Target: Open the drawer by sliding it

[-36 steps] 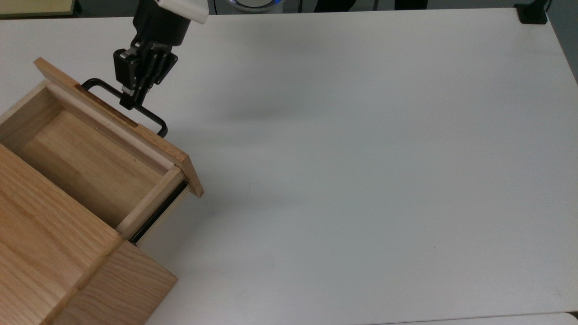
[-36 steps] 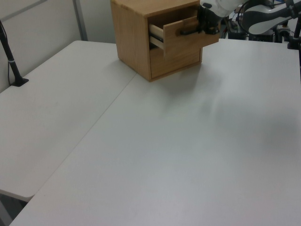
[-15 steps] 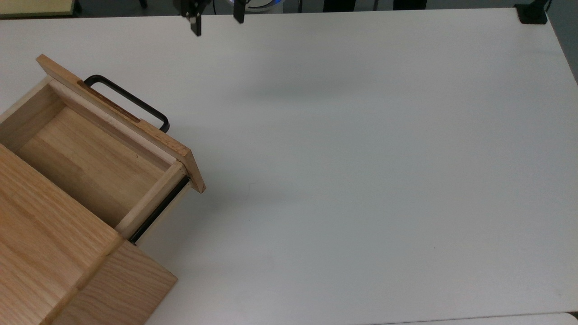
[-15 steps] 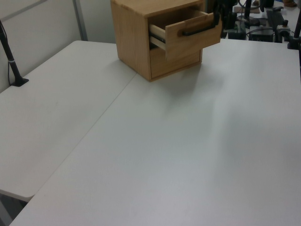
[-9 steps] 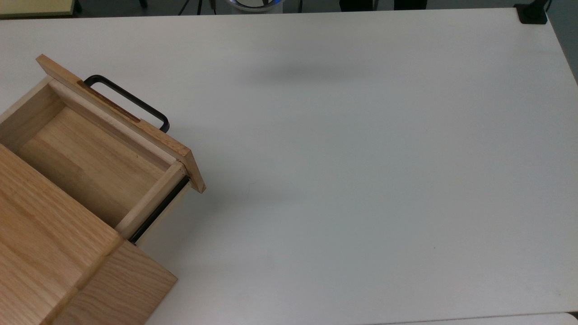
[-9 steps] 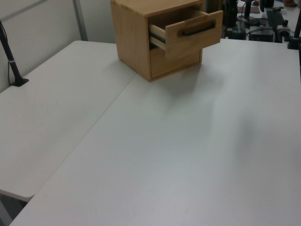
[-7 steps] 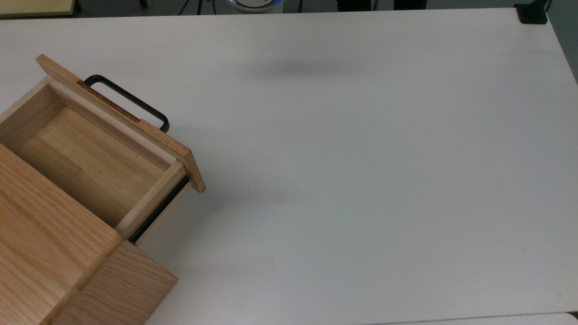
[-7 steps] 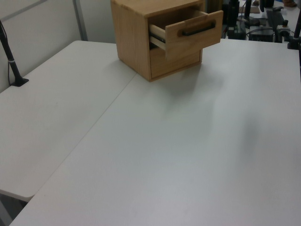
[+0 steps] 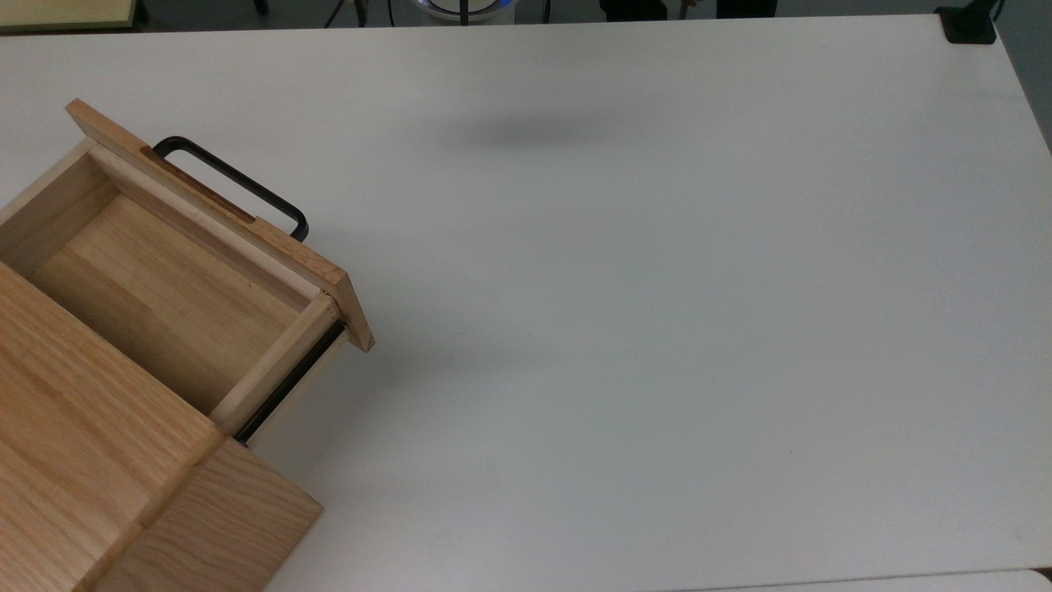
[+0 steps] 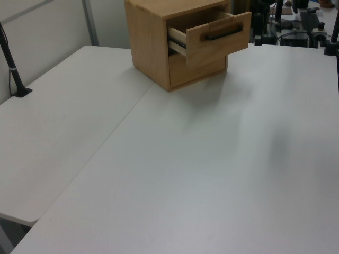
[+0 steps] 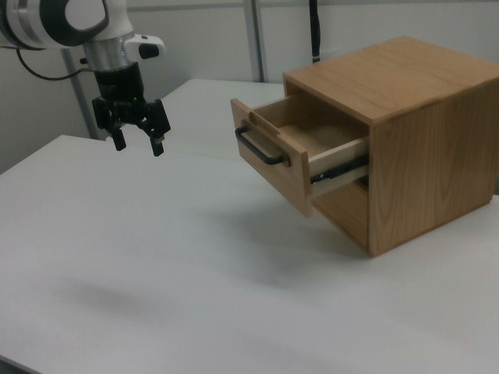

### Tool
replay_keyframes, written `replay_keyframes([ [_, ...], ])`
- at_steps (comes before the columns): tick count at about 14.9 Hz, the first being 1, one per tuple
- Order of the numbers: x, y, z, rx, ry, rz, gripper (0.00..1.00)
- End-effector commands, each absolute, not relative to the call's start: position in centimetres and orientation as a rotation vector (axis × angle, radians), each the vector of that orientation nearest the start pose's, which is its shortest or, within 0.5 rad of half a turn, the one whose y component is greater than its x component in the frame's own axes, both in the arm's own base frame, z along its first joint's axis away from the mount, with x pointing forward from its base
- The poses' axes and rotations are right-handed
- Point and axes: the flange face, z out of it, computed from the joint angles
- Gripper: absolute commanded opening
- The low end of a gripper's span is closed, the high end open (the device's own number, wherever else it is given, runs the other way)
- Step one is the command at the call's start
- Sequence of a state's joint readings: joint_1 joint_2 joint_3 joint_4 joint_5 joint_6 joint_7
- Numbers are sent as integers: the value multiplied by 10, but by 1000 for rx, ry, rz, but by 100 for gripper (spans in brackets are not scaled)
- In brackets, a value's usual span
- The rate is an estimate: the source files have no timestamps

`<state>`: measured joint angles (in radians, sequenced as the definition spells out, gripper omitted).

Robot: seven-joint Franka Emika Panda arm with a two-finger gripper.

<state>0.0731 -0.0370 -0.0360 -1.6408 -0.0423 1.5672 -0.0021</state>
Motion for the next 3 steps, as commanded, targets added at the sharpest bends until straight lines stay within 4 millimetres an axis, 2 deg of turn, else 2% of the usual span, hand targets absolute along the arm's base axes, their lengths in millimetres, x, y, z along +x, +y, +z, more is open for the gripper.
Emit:
replay_keyframes([
  [1, 536, 10, 622, -3133, 115, 42, 100],
  [3, 536, 9, 623, -3133, 106, 39, 100],
])
